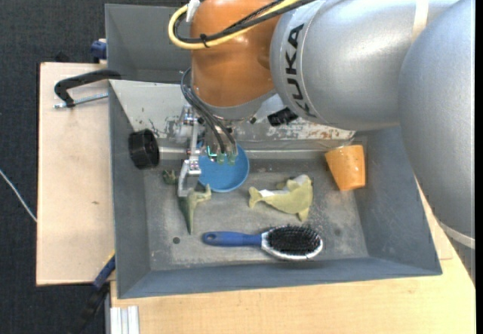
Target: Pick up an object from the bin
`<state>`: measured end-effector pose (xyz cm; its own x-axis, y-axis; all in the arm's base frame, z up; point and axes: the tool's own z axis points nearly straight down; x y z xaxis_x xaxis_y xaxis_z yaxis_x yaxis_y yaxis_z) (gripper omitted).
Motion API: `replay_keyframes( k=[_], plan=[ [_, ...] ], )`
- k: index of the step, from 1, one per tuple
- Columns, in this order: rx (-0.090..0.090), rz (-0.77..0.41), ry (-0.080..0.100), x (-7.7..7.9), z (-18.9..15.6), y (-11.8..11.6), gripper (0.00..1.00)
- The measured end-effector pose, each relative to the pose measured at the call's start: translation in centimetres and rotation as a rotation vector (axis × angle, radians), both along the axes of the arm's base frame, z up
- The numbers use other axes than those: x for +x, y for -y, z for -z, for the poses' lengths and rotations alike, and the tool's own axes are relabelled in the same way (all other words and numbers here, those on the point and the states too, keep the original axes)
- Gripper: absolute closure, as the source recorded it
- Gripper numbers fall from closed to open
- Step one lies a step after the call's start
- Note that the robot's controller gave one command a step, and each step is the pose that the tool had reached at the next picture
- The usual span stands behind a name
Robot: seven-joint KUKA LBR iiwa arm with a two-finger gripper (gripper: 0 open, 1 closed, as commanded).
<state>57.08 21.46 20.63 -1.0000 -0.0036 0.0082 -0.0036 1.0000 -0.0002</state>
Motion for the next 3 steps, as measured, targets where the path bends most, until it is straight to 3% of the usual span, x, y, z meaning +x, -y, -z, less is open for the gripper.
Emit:
replay_keyframes(
  k=[1, 3],
  plan=[
    [0.004, -0.177, 0.018, 1.98, 12.33, 8.98, 0.00],
    [0.004, -0.230, 0.017, 2.71, 12.84, 8.61, 0.00]
  ],
)
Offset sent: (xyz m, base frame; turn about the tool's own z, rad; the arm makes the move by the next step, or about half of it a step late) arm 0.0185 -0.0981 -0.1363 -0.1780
